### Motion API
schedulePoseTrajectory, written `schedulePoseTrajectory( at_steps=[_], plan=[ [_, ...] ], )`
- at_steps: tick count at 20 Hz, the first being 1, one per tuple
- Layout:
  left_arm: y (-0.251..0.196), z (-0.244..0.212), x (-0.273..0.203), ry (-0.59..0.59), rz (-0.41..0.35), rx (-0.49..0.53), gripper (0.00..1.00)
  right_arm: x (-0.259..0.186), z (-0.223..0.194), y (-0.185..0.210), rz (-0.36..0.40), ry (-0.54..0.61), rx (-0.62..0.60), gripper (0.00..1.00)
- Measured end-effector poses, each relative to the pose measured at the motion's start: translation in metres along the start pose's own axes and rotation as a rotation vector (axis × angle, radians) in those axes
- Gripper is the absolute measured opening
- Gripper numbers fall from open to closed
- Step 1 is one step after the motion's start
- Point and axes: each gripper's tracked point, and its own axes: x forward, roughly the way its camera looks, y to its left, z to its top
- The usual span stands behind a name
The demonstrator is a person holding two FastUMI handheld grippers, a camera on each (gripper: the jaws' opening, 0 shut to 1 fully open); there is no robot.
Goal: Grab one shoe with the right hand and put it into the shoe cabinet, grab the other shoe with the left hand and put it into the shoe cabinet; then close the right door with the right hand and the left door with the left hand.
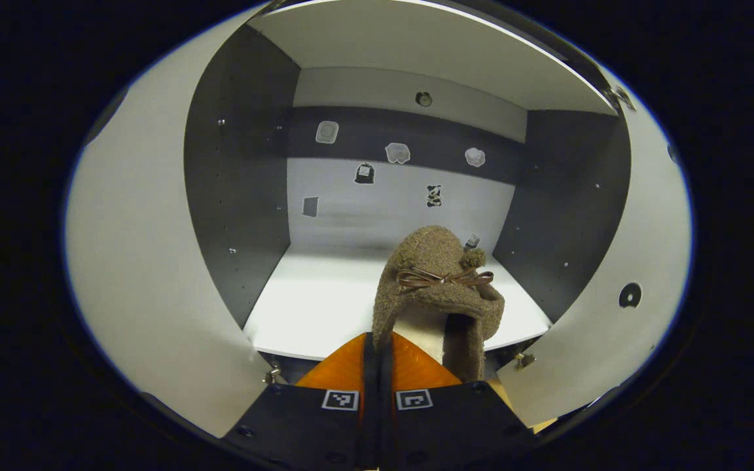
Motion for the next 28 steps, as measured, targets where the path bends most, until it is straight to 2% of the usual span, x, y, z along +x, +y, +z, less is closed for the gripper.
schedulePoseTrajectory(
  at_steps=[3,6,11,14,15,17,19,20,21,24,25,27,28],
  plan=[
    [0.018,0.015,0.03,0.001,0.063,0.016,0.07,0.002,0.005,-0.007,-0.019,-0.005,0.009,0.92],
    [0.019,0.021,0.061,0.034,0.035,-0.083,0.07,0.008,0.001,-0.009,-0.02,0.004,0.017,0.92],
    [0.035,0.001,0.101,0.133,0.101,-0.075,0.07,0.015,-0.001,-0.011,0.004,0.021,0.015,0.92],
    [0.032,-0.004,0.103,0.135,0.093,-0.082,0.12,0.014,0.0,-0.013,0.014,0.021,0.013,0.92],
    [0.031,0.001,0.097,0.114,0.096,-0.077,0.24,0.013,-0.001,-0.014,0.017,0.024,0.016,0.92],
    [0.025,0.01,0.083,0.074,0.075,-0.056,0.33,0.012,-0.004,-0.017,0.024,0.03,0.023,0.92],
    [0.019,0.021,0.056,0.022,0.059,-0.034,0.64,0.013,-0.005,-0.019,0.033,0.034,0.033,0.92],
    [0.019,0.025,0.041,-0.006,0.063,-0.025,0.68,0.013,-0.006,-0.019,0.036,0.034,0.036,0.92],
    [0.016,0.032,0.027,-0.038,0.05,-0.023,0.65,0.013,-0.006,-0.021,0.039,0.034,0.037,0.92],
    [0.008,0.04,-0.025,-0.121,0.039,0.006,0.88,0.012,-0.005,-0.029,0.043,0.033,0.029,0.92],
    [0.006,0.043,-0.042,-0.147,0.038,0.024,0.77,0.013,-0.006,-0.031,0.046,0.035,0.028,0.92],
    [0.002,0.046,-0.076,-0.206,0.037,0.054,0.92,0.014,-0.008,-0.038,0.045,0.04,0.023,0.92],
    [0.0,0.047,-0.095,-0.238,0.039,0.063,0.94,0.016,-0.01,-0.043,0.04,0.045,0.017,0.93]
  ],
)
